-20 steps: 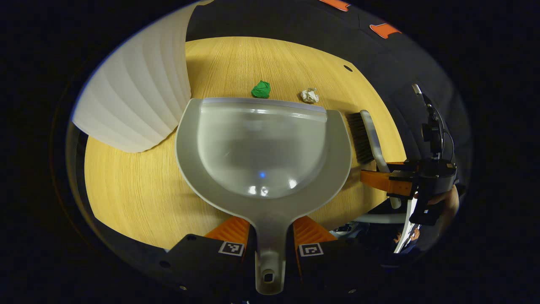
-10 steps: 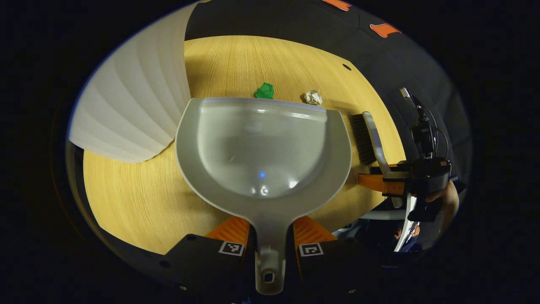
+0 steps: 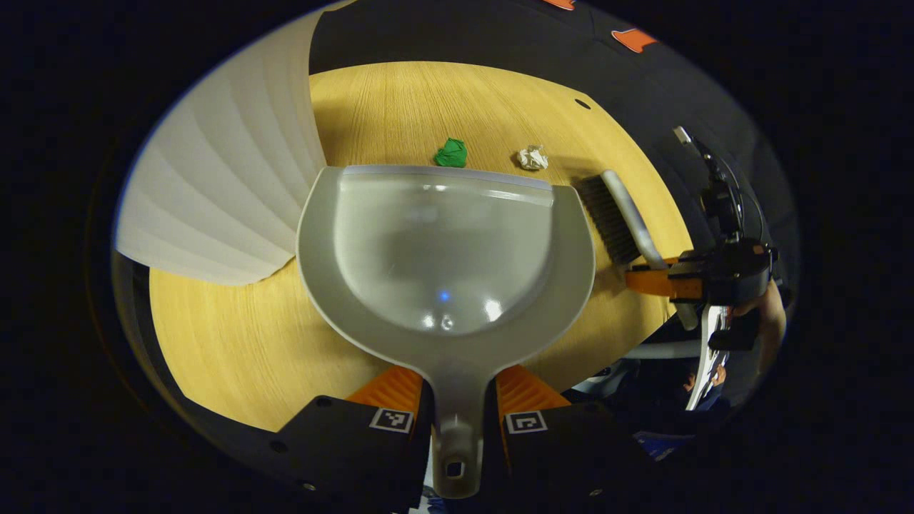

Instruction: Pick up the small broom and dustpan from the desktop, sweep the trash into the dustpan with the broom, and then empty the trash into the garbage bin.

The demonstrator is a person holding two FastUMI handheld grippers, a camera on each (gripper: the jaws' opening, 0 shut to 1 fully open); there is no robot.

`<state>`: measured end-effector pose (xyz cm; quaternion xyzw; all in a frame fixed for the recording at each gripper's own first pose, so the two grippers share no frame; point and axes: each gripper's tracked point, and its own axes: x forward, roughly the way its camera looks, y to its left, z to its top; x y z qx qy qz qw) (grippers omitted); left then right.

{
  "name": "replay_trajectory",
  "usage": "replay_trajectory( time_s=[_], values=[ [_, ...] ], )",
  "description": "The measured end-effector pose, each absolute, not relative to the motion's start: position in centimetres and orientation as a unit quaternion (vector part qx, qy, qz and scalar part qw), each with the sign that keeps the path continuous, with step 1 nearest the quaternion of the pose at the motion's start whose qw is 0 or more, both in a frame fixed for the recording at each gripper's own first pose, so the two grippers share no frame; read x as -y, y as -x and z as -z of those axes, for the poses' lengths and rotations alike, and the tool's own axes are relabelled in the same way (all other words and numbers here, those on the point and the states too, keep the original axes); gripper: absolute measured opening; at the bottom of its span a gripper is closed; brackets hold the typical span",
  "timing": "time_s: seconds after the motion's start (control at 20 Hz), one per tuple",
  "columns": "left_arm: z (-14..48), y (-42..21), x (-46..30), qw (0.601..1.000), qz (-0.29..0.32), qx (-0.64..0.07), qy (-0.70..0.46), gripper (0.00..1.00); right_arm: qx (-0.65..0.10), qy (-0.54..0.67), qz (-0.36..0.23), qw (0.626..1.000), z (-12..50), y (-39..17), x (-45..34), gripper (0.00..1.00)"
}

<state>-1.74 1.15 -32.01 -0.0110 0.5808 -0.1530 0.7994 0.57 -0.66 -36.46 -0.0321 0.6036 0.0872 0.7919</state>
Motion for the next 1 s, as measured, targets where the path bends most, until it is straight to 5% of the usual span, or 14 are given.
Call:
replay_trajectory(
  time_s=[0.45, 1.0],
  values=[
    [31.5, 1.5, -4.0, 0.754, 0.206, -0.618, -0.090, 0.33, -0.539, 0.176, -0.151, 0.810, 32.7, -11.6, 1.2, 0.16],
    [32.2, 1.1, -3.4, 0.725, 0.200, -0.653, -0.088, 0.33, -0.552, 0.287, -0.245, 0.743, 35.3, -18.1, -2.9, 0.16]
  ],
)
